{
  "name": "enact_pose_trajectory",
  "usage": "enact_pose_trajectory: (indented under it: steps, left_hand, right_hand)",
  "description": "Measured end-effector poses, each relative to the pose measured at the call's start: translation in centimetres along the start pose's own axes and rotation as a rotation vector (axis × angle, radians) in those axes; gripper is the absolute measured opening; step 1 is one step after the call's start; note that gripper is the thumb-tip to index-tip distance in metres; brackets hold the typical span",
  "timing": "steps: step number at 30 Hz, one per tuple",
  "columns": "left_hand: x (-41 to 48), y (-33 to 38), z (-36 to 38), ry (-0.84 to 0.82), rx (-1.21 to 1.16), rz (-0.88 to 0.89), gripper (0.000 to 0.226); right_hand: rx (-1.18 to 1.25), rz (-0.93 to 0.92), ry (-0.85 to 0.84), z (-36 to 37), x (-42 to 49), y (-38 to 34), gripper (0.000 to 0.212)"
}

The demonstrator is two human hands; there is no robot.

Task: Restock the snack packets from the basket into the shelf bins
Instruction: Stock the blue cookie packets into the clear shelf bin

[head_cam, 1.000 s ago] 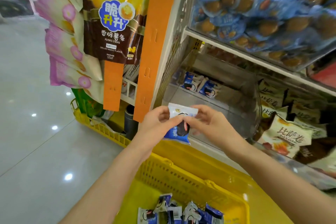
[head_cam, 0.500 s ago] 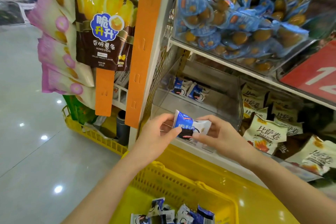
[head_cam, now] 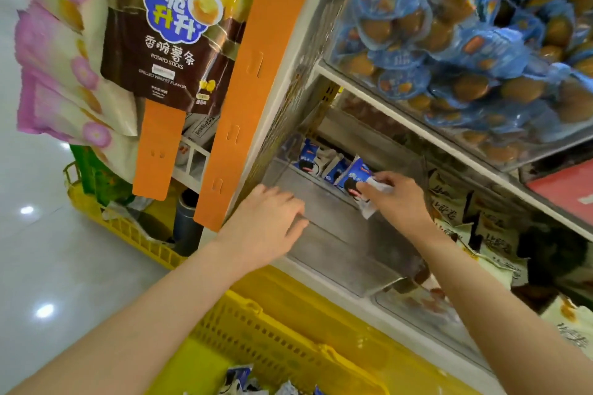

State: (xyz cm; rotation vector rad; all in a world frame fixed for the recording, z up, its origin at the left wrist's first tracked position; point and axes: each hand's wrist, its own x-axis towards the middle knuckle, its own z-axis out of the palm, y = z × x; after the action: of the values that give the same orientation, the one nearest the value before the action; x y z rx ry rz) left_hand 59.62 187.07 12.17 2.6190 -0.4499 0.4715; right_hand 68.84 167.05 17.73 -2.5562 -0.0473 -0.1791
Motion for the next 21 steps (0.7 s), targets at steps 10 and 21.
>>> enact_pose_trajectory:
  steps: [10,21]
  left_hand:
    - [0.2,-2.2,2.0,0.144,0.032,0.124,0.044]
    - [0.4,-3.3,3.8,0.308,-0.015,0.219,0.028]
  right_hand:
    - [-0.394,0.191,0.021,4.1,8.6,2.3,0.035]
    - [-0.624,0.065,0.143,2.0,9.5,2.8,0.034]
